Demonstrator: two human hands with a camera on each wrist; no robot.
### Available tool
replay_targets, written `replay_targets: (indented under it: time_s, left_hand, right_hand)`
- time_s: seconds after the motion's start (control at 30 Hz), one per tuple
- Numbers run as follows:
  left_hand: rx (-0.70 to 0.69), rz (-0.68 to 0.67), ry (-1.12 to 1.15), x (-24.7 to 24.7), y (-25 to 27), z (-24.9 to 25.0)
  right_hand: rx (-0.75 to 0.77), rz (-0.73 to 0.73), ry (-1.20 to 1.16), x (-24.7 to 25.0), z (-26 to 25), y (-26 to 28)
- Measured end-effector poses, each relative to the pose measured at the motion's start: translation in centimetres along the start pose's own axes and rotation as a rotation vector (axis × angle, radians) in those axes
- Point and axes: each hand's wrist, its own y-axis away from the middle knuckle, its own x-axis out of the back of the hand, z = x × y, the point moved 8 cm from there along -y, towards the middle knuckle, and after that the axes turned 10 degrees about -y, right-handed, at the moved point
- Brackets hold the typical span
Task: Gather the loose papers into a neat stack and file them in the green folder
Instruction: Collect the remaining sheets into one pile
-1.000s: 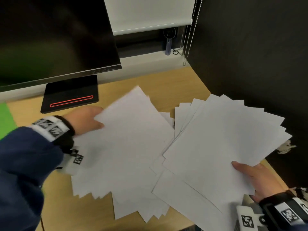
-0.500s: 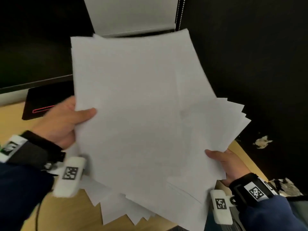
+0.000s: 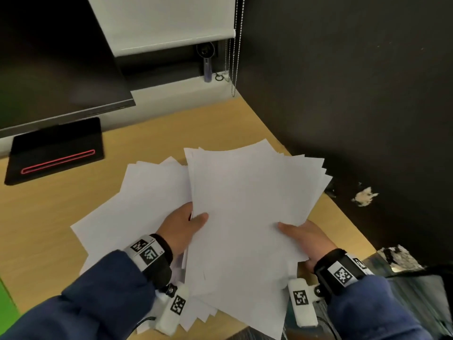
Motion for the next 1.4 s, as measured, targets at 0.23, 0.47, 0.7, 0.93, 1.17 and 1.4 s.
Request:
replay_targets:
  time_s: [0.23,0.47,0.7,0.93,1.17,1.4]
  left_hand:
    - [0.153,0.185,0.283,4.8,-5.1,0.6]
    - [0.103,0.272,0.054,7.5,-9.1,3.2]
    - [-0.054,0.232,-0.710,8.1,-12.2,8.2]
    - [-0.356,0.045,-0.618,1.0,-13.8,14.5]
    - [-0.477,0.288,-0.356,0.7,-12.7,18.8]
    - [-0.328,0.700,-0.462,10.6,-9.9,19.2]
  right_hand:
    - [0.009,0.039,0.077,1.1,0.5,-0.7]
    - [0.000,0.004,0.053,1.2,0.6,-0.6]
    - [-0.034,-0.039,0.060,1.2,0.9,-0.4]
    - [-0.054,-0.074,0.105,1.0,1.6,-0.8]
    - [0.011,-0.106,0.098,-0.2,0.7,-0.7]
    - [-0.012,-0.024,0.037,0.8,1.0,-0.8]
